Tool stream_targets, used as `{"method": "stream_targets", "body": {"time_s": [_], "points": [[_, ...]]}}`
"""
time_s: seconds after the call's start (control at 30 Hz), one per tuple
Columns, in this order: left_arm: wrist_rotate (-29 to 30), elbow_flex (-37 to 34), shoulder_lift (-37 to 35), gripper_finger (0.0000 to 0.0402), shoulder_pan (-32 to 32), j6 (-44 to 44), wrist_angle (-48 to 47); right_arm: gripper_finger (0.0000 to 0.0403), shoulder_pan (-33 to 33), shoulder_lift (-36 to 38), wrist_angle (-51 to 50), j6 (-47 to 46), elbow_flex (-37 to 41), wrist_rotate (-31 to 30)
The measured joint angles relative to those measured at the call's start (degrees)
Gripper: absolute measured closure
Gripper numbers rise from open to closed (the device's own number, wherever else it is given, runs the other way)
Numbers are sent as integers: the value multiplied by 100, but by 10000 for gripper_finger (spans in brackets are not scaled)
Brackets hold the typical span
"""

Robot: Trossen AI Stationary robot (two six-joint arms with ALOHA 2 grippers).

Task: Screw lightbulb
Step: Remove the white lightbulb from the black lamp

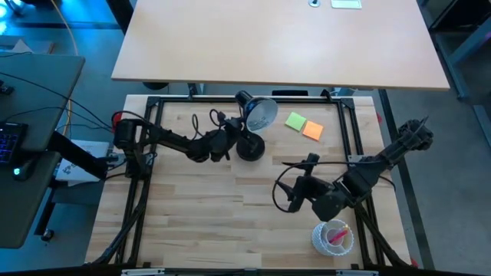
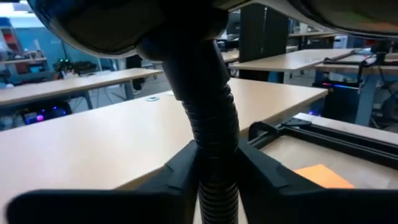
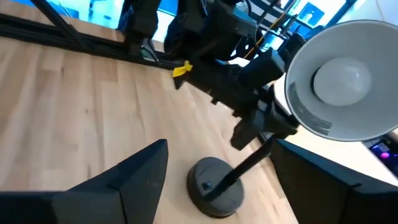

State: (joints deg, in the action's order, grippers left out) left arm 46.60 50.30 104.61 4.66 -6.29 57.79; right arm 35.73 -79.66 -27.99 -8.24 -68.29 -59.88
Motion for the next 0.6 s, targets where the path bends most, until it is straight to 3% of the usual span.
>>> {"method": "stream_targets", "body": {"time_s": [0.1,0.23,0.37,0.5,0.6], "points": [[-292,11,-32,353,26,-19,-25,119,84,0,-24,-239,0,-1],[-693,22,-34,359,-41,-108,9,119,146,0,-52,-526,0,-2],[-503,22,-110,359,-413,-304,-20,119,183,0,140,-245,0,-5],[-361,9,-393,359,-882,-181,-468,119,236,0,1172,724,0,-7],[4,7,-588,359,-1294,-45,-839,119,257,0,1893,959,0,-7]]}}
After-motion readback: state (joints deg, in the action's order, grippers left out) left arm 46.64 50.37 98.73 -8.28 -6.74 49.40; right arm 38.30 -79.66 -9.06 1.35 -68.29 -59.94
